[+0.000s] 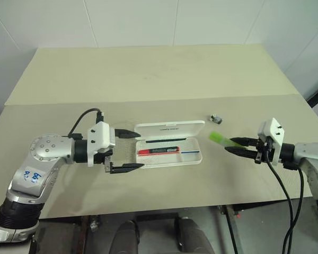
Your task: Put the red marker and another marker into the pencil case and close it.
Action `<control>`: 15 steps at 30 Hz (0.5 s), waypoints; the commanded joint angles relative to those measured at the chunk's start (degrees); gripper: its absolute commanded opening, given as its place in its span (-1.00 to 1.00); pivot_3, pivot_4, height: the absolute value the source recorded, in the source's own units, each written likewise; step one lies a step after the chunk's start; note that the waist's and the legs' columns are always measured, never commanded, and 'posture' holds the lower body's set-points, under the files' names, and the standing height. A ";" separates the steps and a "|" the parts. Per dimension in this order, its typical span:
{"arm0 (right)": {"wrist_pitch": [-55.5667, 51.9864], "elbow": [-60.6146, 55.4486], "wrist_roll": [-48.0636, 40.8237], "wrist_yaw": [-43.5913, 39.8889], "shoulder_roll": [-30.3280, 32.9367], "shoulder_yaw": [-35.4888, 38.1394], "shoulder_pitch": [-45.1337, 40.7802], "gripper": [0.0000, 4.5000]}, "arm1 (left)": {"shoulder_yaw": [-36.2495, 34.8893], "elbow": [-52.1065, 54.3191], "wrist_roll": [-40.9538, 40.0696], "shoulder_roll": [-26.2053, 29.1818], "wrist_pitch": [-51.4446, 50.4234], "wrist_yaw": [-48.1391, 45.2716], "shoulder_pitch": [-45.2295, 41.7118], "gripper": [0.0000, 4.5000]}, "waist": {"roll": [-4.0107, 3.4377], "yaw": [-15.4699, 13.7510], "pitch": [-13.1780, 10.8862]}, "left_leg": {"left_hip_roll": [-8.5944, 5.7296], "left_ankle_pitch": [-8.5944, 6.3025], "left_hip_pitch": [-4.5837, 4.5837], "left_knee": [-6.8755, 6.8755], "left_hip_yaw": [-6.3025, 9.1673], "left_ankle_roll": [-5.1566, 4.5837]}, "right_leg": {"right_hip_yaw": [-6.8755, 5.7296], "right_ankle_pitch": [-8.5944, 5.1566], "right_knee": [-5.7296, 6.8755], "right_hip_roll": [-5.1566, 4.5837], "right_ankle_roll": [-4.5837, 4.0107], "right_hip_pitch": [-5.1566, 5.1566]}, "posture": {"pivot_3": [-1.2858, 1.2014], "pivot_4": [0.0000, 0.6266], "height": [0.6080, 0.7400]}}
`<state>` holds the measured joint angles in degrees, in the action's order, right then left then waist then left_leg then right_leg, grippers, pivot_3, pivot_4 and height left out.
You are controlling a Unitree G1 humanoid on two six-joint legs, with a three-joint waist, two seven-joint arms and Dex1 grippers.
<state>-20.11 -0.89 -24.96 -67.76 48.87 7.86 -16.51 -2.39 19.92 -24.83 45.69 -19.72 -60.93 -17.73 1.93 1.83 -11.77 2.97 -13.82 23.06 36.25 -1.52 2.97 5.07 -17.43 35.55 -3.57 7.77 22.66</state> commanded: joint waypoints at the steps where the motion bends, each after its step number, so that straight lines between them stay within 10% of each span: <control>1: -4.63 -7.65 -4.58 0.29 1.04 1.93 0.57 -0.50 | -2.16 1.85 -0.67 0.87 1.63 -0.47 1.17 1.00 | 0.00 -0.04 0.00 | 0.00 0.00 0.00 -0.01 0.00 0.00 | 0.00 0.00 0.00 0.00 0.00 0.00 | 0.03 -0.52 1.00; 15: -4.92 -15.38 -2.23 0.32 -7.04 -14.98 -9.23 -0.50 | -4.75 1.46 0.44 2.68 5.13 -0.71 5.85 1.00 | 0.01 0.12 0.00 | 0.07 -0.01 0.02 -0.04 -0.10 0.01 | 0.00 -0.18 -0.03 -0.01 -0.35 0.08 | 0.03 -0.52 1.00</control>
<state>-27.46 -16.99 -28.80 -66.76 42.25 -5.82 -24.56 -5.86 19.97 -24.63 47.71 -15.93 -61.68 -12.42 1.93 1.95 -11.77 3.04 -13.83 23.08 36.20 -1.62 2.97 5.06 -17.61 35.52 -3.57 7.42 22.74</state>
